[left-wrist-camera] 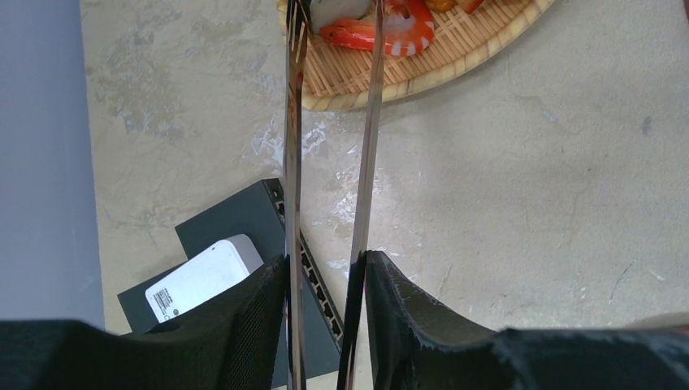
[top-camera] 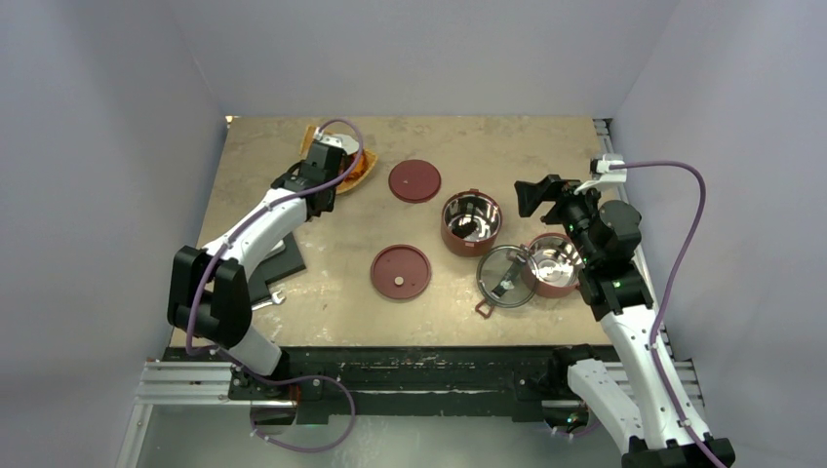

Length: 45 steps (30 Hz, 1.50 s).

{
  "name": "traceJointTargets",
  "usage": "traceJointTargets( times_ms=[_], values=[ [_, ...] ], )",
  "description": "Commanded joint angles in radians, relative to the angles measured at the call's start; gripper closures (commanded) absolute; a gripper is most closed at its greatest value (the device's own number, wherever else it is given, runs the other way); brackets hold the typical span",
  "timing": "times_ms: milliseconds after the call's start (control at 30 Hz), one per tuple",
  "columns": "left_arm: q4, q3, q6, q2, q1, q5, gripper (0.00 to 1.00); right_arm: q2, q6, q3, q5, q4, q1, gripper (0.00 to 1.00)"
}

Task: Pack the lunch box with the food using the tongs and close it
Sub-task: Pick up the fake food from the plate.

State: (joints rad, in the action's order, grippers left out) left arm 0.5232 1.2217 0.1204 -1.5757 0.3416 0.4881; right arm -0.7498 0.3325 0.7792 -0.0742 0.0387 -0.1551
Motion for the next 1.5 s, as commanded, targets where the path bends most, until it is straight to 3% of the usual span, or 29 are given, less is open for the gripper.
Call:
traceJointTargets(
  times_ms=[0,700,1233,1367,1467],
  values=[
    [0.003,0.053,0.008,-0.008,-0.003,0.055,0.61,0.014,0.008,-0.010,-0.018,-0.028,0.000,0.03],
    [-0.012,0.058,0.007,-0.008,-0.006,0.061,0.70,0.017,0.010,-0.015,-0.024,-0.033,0.000,0.05],
    [-0.083,-0.014,0.001,0.139,-0.006,0.039,0.80,0.033,0.011,-0.006,-0.012,-0.013,0.000,0.07],
    [-0.084,-0.025,0.012,0.177,-0.006,0.013,0.80,0.035,0.011,-0.001,-0.009,-0.010,0.000,0.07],
    [-0.115,-0.047,0.008,0.232,-0.006,-0.098,0.80,0.036,0.008,0.002,-0.005,-0.006,0.000,0.07]
  ],
)
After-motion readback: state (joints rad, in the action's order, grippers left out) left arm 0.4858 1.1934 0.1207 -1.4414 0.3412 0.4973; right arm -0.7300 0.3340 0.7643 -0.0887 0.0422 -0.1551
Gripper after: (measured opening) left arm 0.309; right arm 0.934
